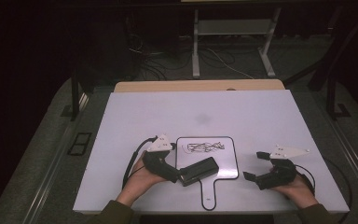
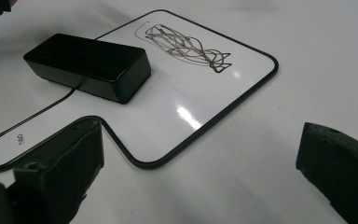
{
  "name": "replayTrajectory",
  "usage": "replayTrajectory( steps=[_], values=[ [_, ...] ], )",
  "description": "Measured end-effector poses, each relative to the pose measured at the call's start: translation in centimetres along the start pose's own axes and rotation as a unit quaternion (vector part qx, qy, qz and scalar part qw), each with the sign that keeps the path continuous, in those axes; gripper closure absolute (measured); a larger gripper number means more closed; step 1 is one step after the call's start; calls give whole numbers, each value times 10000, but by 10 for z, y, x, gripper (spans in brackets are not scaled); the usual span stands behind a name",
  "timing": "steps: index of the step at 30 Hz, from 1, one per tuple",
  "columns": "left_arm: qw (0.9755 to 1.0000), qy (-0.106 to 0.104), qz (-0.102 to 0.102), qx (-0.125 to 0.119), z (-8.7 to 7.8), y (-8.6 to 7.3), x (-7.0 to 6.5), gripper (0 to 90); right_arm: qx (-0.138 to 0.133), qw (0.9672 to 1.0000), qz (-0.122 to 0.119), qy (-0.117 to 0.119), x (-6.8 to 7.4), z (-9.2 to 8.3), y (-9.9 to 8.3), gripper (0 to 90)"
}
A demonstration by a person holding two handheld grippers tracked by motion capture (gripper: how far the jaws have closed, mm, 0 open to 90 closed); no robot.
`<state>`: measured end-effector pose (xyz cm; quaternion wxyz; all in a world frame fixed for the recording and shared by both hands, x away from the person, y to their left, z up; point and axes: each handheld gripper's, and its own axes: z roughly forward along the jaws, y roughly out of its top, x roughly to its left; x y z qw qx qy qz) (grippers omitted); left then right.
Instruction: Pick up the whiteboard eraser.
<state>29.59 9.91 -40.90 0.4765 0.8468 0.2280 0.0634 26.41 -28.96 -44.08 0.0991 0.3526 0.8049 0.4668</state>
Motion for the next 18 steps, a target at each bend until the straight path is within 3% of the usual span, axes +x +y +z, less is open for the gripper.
replayTrajectory(
  steps=[18],
  values=[
    [9998,-148,160,46,18,15,-7,0,0,10000,-13,2,0,0,0,0]
  ],
)
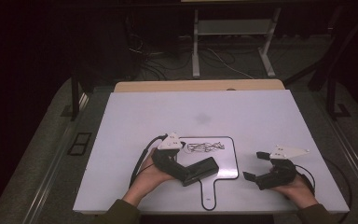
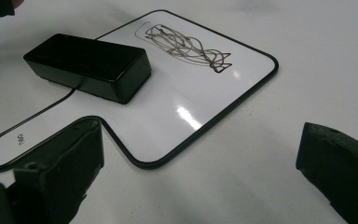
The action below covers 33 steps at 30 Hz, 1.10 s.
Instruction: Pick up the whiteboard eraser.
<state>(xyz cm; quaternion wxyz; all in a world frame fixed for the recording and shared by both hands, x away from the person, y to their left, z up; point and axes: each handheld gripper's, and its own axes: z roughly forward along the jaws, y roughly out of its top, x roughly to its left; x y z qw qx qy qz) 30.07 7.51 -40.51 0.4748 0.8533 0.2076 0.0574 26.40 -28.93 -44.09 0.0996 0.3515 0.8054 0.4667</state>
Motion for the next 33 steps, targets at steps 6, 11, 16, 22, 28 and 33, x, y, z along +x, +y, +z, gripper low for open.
replayTrajectory(
  steps=[6,11,16,22,28,33],
  values=[
    [10000,-26,13,-38,5,8,-1,0,12,10000,7,2,0,1,0,0],
    [10000,-51,33,-20,12,15,-3,0,18,10000,-2,1,0,1,0,0],
    [10000,-10,84,1,18,16,-8,0,41,10000,-25,20,0,2,-1,0],
    [9996,-105,175,188,27,13,-14,0,42,10000,-36,27,1,1,-1,0],
    [9984,-189,294,447,35,9,-20,31,39,10000,-40,22,0,0,-1,0],
    [9971,-151,326,670,40,3,-22,100,52,10000,-47,18,0,0,-2,0]
  ],
)
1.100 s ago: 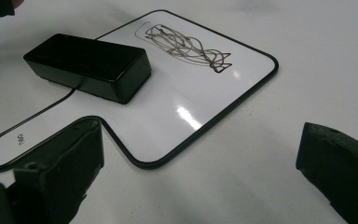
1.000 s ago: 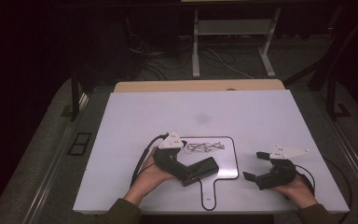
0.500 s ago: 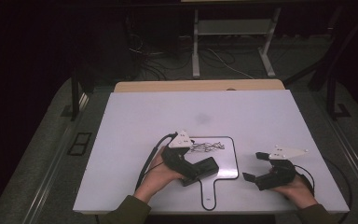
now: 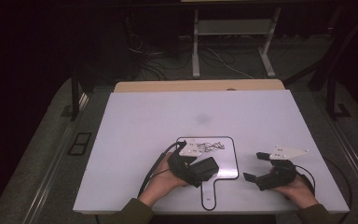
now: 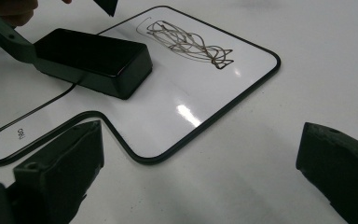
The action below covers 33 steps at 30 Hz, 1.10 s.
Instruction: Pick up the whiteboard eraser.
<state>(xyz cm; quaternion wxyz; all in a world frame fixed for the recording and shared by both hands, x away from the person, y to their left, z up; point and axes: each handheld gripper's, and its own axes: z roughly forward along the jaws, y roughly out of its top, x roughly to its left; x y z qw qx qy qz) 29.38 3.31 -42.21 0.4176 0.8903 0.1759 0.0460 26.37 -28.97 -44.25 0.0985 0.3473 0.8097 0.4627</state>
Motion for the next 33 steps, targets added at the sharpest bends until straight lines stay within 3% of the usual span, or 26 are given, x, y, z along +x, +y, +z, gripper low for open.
replayTrajectory(
  steps=[2,6,15,19,22,26,33],
  values=[
    [10000,-63,-5,77,1,-1,0,129,-2,10000,-8,-2,0,0,0,0],
    [9994,83,64,327,5,-2,-1,150,-5,10000,-4,-10,0,0,0,0],
    [9975,151,56,691,10,-5,-1,208,2,10000,25,-20,-1,-1,0,0],
    [9973,161,-25,721,12,-6,-3,243,-12,10000,27,-32,-2,-1,0,0],
    [9962,139,47,861,11,-6,-1,262,-15,10000,24,-30,-2,-1,0,0],
    [9959,88,36,899,11,-6,-1,337,-23,10000,27,-29,-2,-2,0,0],
    [9949,118,33,1000,11,-6,-1,381,-31,10000,30,-34,-3,-2,0,0]
  ],
)
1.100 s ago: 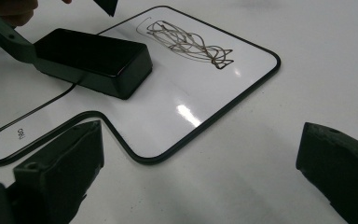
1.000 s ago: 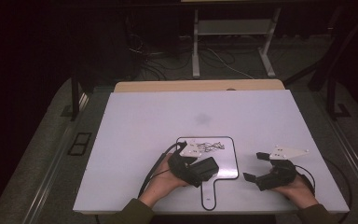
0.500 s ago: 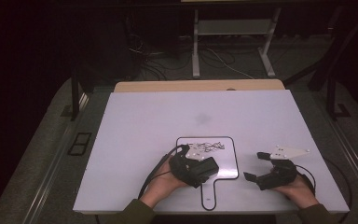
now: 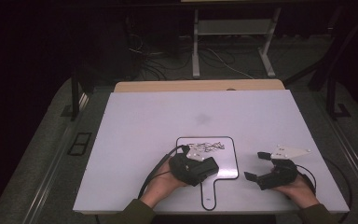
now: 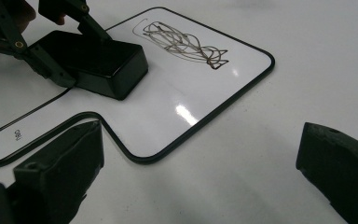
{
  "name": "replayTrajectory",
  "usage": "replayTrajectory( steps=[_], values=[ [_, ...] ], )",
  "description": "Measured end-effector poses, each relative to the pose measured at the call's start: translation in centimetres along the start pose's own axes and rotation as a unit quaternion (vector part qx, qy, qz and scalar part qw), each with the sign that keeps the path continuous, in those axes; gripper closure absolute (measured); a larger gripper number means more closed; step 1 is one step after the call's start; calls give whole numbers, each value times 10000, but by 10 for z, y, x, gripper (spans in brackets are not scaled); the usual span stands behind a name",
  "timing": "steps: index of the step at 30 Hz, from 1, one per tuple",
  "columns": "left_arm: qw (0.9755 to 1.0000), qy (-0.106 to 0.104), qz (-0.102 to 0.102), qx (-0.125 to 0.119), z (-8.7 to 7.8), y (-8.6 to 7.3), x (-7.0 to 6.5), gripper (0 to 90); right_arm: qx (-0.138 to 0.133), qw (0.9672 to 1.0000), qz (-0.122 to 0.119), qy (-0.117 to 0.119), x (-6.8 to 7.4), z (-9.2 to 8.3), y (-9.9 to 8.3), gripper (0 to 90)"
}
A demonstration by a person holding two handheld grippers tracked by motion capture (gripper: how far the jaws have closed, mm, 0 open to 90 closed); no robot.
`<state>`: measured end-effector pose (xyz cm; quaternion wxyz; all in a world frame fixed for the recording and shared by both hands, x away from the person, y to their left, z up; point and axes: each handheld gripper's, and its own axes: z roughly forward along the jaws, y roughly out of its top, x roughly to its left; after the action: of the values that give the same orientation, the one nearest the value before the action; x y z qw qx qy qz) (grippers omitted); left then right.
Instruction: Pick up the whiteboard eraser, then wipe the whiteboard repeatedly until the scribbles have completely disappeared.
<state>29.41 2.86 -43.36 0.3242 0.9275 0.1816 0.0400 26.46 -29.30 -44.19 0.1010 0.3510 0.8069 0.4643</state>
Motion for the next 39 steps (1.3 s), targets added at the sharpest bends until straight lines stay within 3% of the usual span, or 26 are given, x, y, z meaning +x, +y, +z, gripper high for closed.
replayTrajectory(
  steps=[12,16,17,19,28,39],
  values=[
    [9998,27,11,202,-2,4,1,391,0,10000,21,8,0,-1,0,0],
    [9999,-29,-84,124,-7,3,2,391,-1,10000,25,9,0,-1,0,0],
    [9999,-26,-166,11,-7,3,1,392,0,10000,24,10,0,-1,0,0],
    [9999,-52,-76,50,-10,3,3,392,-11,10000,27,7,0,-2,0,0],
    [9997,-185,-174,-70,-22,2,10,391,-50,10000,53,26,-1,-3,-1,0],
    [9997,-150,-154,-151,-33,7,19,391,-46,10000,60,27,-1,-2,-1,0]
  ],
)
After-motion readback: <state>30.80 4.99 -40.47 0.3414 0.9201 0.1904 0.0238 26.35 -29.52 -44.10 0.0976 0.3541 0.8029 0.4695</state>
